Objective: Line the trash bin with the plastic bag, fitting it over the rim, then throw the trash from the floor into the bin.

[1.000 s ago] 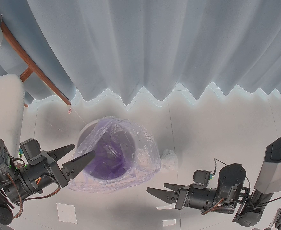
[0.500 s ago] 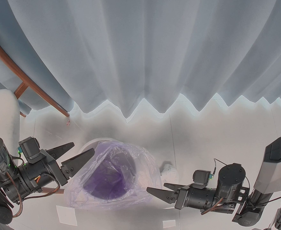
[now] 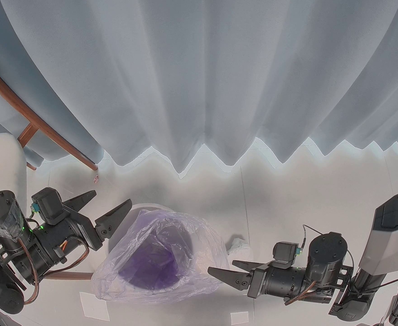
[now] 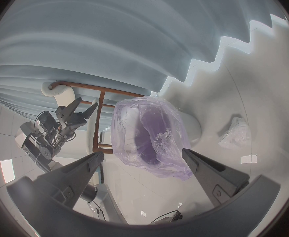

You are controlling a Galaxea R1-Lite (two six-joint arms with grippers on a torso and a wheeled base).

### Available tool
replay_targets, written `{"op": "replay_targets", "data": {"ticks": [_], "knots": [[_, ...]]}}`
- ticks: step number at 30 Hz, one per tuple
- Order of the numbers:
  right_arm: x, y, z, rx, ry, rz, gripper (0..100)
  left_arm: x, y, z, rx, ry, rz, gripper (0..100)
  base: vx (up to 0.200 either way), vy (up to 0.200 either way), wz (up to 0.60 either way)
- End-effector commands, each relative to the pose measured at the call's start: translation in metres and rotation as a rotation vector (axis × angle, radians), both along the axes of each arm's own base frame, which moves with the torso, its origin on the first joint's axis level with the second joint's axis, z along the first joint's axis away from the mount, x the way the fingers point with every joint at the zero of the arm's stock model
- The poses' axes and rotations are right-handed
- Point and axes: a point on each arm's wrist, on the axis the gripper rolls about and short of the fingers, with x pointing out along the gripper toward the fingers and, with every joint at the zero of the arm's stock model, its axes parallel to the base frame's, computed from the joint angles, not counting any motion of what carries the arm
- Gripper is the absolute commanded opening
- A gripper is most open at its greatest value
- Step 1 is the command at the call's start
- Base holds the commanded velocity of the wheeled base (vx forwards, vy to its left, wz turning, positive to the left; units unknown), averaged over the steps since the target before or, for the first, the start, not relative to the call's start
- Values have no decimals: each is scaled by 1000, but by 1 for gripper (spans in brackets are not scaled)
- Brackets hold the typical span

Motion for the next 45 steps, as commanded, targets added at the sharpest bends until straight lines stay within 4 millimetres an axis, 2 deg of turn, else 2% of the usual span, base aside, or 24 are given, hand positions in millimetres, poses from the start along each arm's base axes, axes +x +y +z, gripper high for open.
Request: {"op": "replay_targets", "data": {"ticks": [1,10,15,24,28,32,40,45], "knots": [[-1,-1,1,-2,-16,4,100,2,-3,-6,8,3,-14,100,0,0,0],[-2,-2,0,-14,-27,8,100,-15,11,-14,-61,-6,-11,100,0,0,0],[-2,-2,0,-15,-27,10,100,-10,22,-13,-69,-36,53,100,0,0,0],[-9,2,-1,-43,-50,1,100,-32,16,4,-207,-67,-85,100,0,0,0],[-9,1,0,-52,-73,1,100,-37,14,8,-197,-99,-114,100,0,0,0],[-11,-1,3,-49,-78,1,100,-37,11,11,-110,-172,-153,100,0,0,0],[-13,-3,5,-46,-80,3,100,-31,9,-5,207,-154,-222,100,0,0,0],[-13,-3,5,-46,-80,3,100,-20,5,2,275,-169,-235,100,0,0,0]]}}
